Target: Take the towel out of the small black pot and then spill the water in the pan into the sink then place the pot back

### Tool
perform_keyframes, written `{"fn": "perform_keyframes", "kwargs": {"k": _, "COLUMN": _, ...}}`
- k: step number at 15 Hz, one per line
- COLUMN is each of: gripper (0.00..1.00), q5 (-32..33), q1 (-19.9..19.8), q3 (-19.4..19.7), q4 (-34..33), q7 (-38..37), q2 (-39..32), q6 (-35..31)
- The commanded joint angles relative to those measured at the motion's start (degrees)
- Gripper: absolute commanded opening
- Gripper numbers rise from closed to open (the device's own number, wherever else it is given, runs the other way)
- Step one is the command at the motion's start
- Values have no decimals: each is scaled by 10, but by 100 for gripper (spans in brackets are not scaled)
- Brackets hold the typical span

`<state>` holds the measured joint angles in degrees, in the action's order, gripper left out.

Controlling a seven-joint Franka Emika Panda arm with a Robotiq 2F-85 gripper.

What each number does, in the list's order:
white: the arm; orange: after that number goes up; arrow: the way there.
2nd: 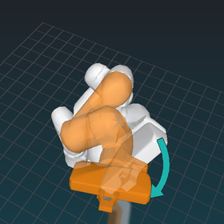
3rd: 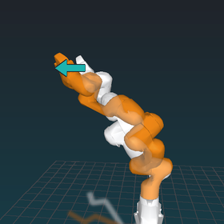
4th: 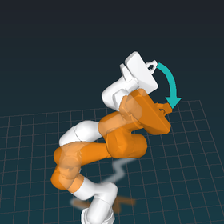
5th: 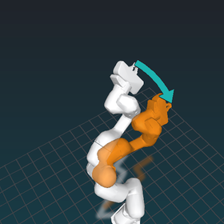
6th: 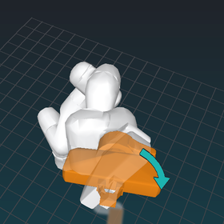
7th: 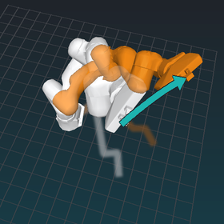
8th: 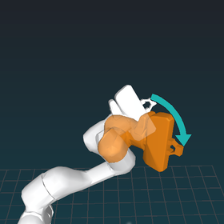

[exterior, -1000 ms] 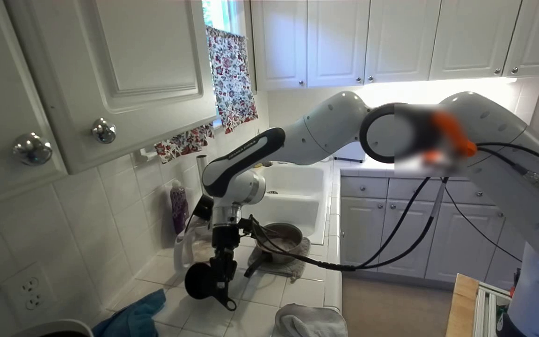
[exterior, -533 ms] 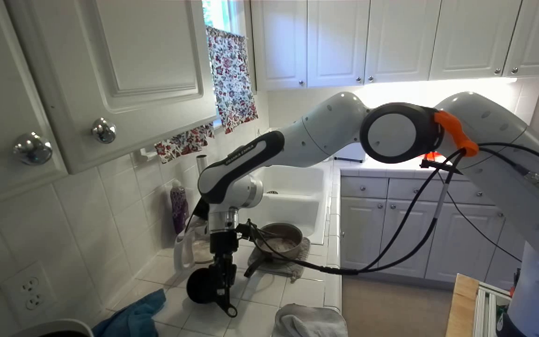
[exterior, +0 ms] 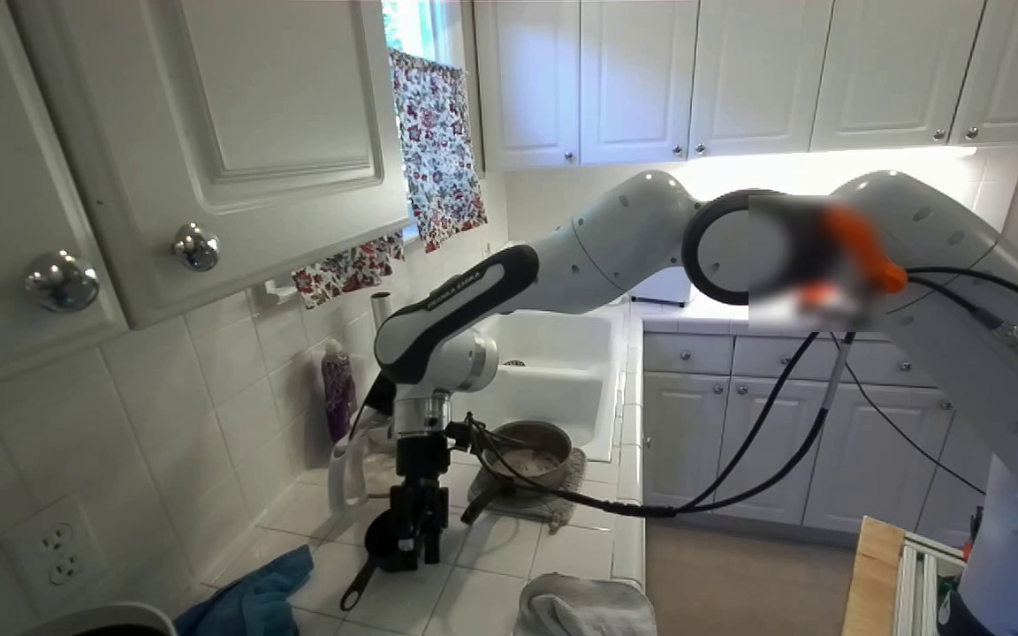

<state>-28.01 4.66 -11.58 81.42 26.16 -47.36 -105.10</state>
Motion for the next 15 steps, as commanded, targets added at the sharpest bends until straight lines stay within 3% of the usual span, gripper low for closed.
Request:
{"fn": "perform_keyframes", "kwargs": {"k": 1, "gripper": 100, "q5": 13, "q1": -2, "q3": -5, "q4": 70, "q7": -26, "q2": 45, "q6": -66}}
{"fn": "perform_keyframes", "kwargs": {"k": 5, "gripper": 100, "q5": 3, "q1": -7, "q3": -9, "q4": 146, "q7": -38, "q2": 94, "q6": -144}}
{"fn": "perform_keyframes", "kwargs": {"k": 10, "gripper": 100, "q5": 17, "q1": -18, "q3": -17, "q4": 229, "q7": 1, "q2": 181, "q6": -186}}
{"fn": "perform_keyframes", "kwargs": {"k": 15, "gripper": 100, "q5": 104, "q1": -8, "q3": 12, "q4": 309, "q7": -9, "q2": 279, "q6": -195}}
